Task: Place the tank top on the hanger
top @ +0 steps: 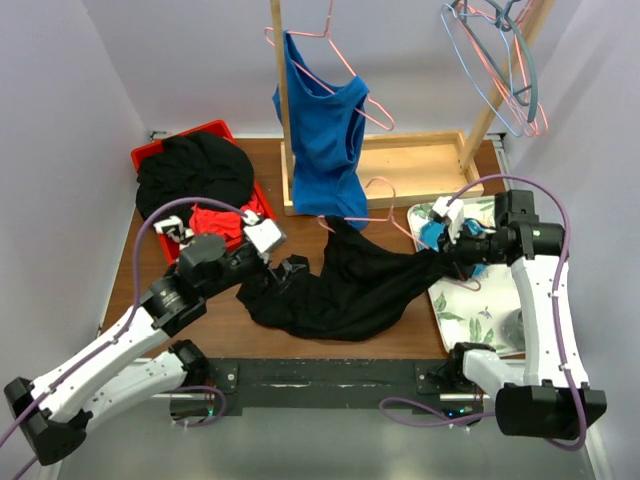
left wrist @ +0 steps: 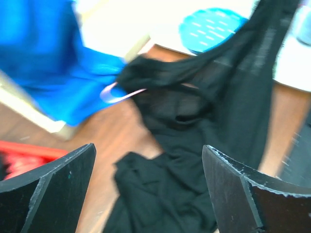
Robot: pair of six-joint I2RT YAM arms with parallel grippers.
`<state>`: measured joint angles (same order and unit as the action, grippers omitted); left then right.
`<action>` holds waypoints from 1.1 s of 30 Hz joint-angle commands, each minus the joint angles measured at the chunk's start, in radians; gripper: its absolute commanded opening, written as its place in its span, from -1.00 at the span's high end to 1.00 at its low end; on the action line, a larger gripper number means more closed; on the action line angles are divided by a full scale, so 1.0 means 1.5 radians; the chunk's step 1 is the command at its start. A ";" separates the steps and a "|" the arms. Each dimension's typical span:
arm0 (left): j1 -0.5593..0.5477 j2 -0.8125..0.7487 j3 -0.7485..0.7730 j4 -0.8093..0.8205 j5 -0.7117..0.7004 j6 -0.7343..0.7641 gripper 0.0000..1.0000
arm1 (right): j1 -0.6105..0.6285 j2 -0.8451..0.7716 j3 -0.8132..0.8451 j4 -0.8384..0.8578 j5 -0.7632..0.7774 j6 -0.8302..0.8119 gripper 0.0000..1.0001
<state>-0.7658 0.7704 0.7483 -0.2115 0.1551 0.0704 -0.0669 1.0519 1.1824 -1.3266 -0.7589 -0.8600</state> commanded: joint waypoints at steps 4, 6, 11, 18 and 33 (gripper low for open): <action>0.001 -0.082 -0.063 0.016 -0.166 0.013 -0.97 | -0.095 -0.054 0.047 0.056 0.050 0.103 1.00; 0.001 -0.098 -0.086 0.020 -0.169 0.008 -0.97 | -0.113 -0.060 0.047 0.082 0.050 0.145 1.00; 0.001 -0.122 -0.115 0.011 -0.177 -0.001 -0.97 | -0.128 -0.075 0.045 0.182 0.098 0.278 1.00; 0.002 -0.150 -0.124 0.021 -0.185 0.003 -0.98 | -0.128 -0.015 0.147 0.303 0.150 0.380 1.00; 0.002 -0.157 -0.129 0.028 -0.202 0.007 -0.98 | -0.084 0.273 0.546 0.261 0.097 0.388 1.00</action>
<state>-0.7658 0.5381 0.5583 -0.2218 -0.1257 0.0719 -0.2413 1.4082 1.8744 -0.9600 -0.5888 -0.2993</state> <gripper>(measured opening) 0.988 0.056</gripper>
